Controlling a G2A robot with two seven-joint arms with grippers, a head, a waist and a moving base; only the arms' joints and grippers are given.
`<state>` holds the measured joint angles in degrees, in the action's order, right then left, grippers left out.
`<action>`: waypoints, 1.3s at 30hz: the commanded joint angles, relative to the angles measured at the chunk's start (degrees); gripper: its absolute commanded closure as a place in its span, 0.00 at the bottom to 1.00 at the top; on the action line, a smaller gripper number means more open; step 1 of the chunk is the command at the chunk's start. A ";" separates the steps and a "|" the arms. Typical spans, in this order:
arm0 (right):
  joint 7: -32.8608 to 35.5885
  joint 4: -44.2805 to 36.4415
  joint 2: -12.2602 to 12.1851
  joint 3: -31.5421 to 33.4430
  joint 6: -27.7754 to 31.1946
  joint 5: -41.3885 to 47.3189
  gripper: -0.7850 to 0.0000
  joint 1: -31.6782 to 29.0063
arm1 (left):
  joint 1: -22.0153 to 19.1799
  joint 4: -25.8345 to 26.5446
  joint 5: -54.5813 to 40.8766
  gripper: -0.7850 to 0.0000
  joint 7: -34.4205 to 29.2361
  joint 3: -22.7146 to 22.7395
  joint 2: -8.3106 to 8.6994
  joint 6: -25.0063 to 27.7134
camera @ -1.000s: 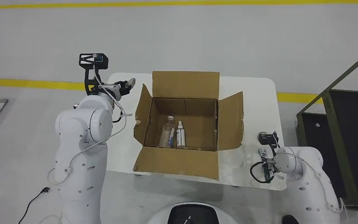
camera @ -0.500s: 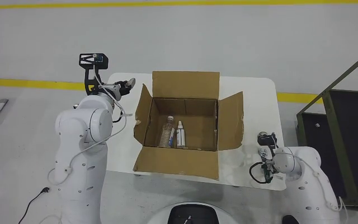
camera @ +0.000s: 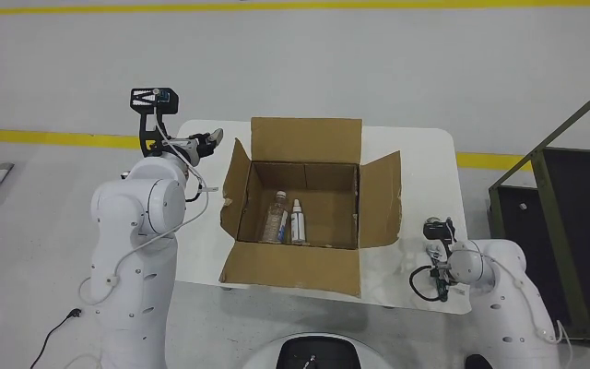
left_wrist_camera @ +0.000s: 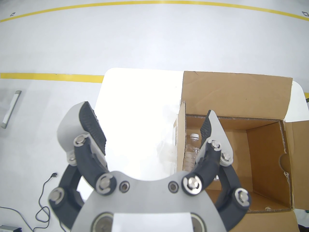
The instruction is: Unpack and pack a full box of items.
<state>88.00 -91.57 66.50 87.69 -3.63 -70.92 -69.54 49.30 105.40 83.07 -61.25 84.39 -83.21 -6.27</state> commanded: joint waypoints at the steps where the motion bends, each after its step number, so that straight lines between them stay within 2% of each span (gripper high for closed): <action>1: 0.00 -0.46 -0.08 0.15 -0.10 0.83 1.00 0.23 | 0.00 0.00 0.00 0.00 0.00 0.00 0.00 0.00; 9: 0.00 -7.59 -0.89 3.91 -1.34 4.73 1.00 0.95 | 0.00 0.00 0.00 0.00 0.00 0.00 0.00 0.00; 16: -0.02 -21.25 -1.72 11.41 -4.37 11.11 1.00 3.93 | 0.00 0.00 0.00 0.00 0.00 0.00 0.00 0.00; 22: -4.21 -28.83 -1.90 13.58 -4.90 17.13 1.00 6.26 | 0.00 0.00 0.00 0.00 0.00 0.00 0.00 0.00; 27: -6.10 -30.27 -2.06 12.50 -5.01 19.84 1.00 6.77 | 0.00 0.00 0.00 0.00 0.00 0.00 0.00 0.00; 39: -7.10 -29.74 -2.19 10.98 -5.42 18.91 1.00 6.75 | 0.00 0.00 0.00 0.00 0.00 0.00 0.00 0.00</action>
<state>80.90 -121.31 64.31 98.67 -9.05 -52.00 -62.79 49.30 105.40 83.07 -61.25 84.39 -83.21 -6.27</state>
